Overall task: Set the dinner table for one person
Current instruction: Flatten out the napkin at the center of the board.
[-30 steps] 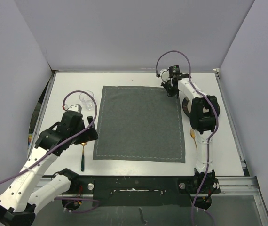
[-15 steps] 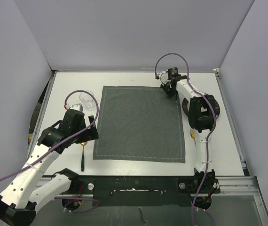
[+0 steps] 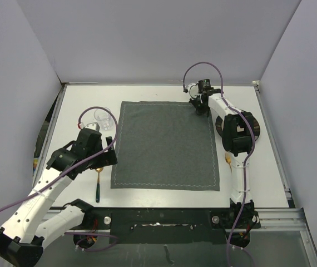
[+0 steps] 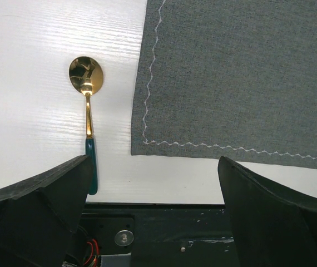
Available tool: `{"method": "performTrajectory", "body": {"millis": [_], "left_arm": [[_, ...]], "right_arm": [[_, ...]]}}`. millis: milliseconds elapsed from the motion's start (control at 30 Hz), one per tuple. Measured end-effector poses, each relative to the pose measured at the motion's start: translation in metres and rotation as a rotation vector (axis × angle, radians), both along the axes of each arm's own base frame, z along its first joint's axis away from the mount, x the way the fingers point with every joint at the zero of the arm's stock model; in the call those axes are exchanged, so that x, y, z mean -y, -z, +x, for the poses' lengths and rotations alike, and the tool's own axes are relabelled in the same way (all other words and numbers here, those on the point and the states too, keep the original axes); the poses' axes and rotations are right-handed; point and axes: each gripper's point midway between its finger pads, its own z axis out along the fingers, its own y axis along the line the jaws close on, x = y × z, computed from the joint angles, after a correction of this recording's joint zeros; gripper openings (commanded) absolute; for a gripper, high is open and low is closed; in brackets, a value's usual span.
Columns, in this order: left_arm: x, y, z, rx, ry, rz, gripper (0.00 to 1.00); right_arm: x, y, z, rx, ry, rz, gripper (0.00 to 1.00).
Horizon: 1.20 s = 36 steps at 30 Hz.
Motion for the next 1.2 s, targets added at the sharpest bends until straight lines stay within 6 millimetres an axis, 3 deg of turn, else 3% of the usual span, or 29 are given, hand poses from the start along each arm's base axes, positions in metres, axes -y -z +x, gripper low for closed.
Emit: {"method": "performTrajectory", "body": {"millis": [367,1200], "left_arm": [[0.001,0.001,0.003,-0.003,0.002,-0.002,0.98],[0.001,0.003,0.004,-0.013,0.011,0.000,0.98]], "right_arm": [[0.002,0.000,0.002,0.008,-0.009,-0.016,0.00],[0.003,-0.002,0.029,0.074,-0.026,-0.045,0.00]]}}
